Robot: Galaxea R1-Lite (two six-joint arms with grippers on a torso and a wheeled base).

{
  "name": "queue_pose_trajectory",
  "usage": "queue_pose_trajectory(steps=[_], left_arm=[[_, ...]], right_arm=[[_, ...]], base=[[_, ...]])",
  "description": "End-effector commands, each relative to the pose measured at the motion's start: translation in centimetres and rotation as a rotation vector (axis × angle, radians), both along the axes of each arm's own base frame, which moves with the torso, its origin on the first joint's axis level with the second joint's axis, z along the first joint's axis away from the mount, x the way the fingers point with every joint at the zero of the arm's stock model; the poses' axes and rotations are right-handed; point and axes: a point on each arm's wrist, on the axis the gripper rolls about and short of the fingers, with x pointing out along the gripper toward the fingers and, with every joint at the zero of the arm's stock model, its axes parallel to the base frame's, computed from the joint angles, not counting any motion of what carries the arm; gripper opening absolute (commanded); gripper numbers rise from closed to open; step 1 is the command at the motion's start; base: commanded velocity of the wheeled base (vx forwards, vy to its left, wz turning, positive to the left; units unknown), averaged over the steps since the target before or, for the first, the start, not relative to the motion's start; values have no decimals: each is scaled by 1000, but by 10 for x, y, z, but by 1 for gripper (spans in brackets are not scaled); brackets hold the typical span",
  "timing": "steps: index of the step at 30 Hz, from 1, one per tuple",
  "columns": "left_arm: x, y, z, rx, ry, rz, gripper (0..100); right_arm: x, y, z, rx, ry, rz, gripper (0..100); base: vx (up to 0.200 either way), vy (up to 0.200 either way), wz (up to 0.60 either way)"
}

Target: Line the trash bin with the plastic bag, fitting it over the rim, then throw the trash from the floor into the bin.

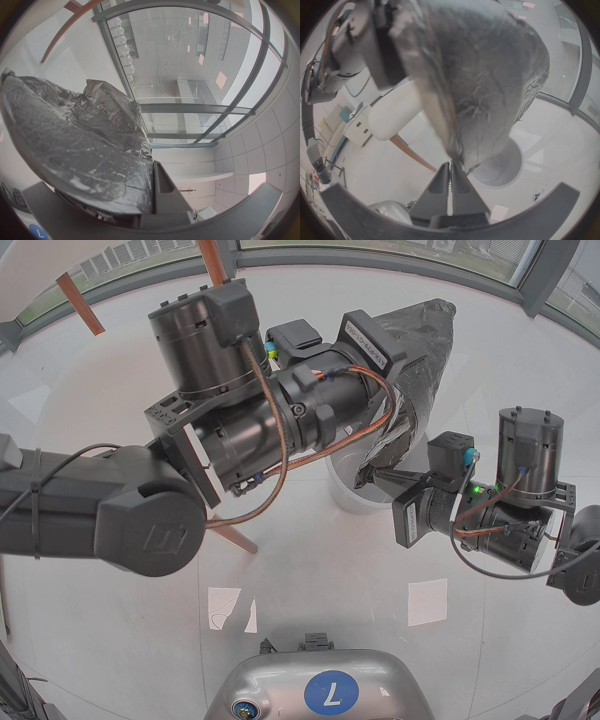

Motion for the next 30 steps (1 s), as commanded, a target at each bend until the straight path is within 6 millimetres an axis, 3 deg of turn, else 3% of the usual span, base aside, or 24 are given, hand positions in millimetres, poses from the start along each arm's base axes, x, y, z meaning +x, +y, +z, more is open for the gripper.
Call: queue_pose_trajectory(steps=[1, 15, 30], left_arm=[[0, -1, 0, 1, -1, -1, 0], [0, 0, -4, 27, -23, 13, 0], [3, 3, -4, 28, -21, 29, 0]], right_arm=[[8, 5, -3, -10, 2, -23, 0], [13, 0, 7, 61, -98, -145, 0], [9, -4, -1, 34, -82, -168, 0]], base=[[0, 0, 0], [0, 0, 0], [0, 0, 0]])
